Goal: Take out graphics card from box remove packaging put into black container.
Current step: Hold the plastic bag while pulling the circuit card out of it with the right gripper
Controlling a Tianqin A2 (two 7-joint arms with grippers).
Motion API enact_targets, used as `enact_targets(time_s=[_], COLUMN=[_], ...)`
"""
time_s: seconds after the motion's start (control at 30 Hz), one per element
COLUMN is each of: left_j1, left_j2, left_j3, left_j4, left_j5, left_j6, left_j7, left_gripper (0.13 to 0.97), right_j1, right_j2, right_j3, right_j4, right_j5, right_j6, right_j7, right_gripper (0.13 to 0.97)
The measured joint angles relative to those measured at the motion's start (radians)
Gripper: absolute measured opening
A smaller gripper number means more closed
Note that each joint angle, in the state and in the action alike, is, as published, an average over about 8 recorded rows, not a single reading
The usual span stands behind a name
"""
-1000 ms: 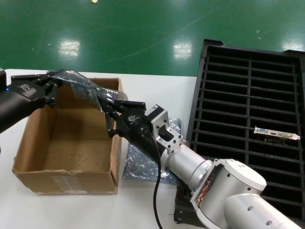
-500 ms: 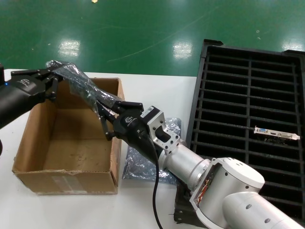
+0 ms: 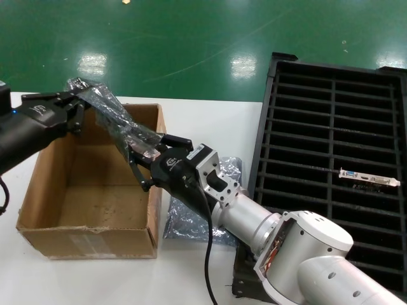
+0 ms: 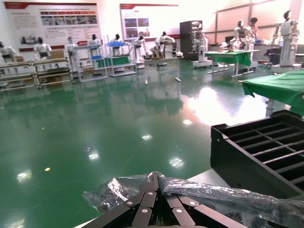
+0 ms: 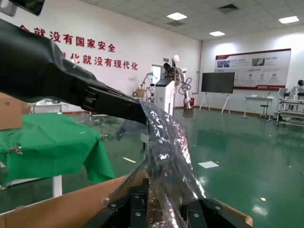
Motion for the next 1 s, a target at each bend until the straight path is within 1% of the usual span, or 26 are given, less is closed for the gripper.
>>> enact_targets(time_s=[0.3,0.47,0.6,0.7,0.83,1.0], left_j1=[0.023,0.028,0.028,0.025,0.023,0.028], left_j2=[-0.004,-0.004,-0.003,-0.004,-0.005,-0.004], left_j3=[0.018,0.02,0.019,0.019,0.02,0.013], left_j4=[-0.029,-0.032,-0.03,-0.025,-0.016,-0.003], left_j5=[0.022,0.03,0.042,0.066,0.109,0.141], left_j6=[0.007,0.005,-0.006,-0.023,-0.05,-0.077], left_j7=[0.013,0.012,0.012,0.016,0.026,0.046], left_gripper=[0.139,0.139,0.139,0.139,0.139,0.139], right_j1=[0.005,0.008,0.007,0.002,-0.018,-0.058], right_j2=[0.0,0.0,0.0,0.0,0.003,0.034], right_j3=[0.002,0.004,0.007,0.018,0.053,0.093], right_j4=[-0.011,-0.013,-0.012,-0.005,0.027,0.134], right_j5=[0.0,0.0,0.0,-0.005,-0.056,-0.19], right_j6=[-0.006,-0.008,-0.005,0.001,0.02,0.077], right_j7=[-0.001,-0.001,-0.005,-0.011,0.003,0.092], right_gripper=[0.228,0.222,0.201,0.185,0.185,0.185])
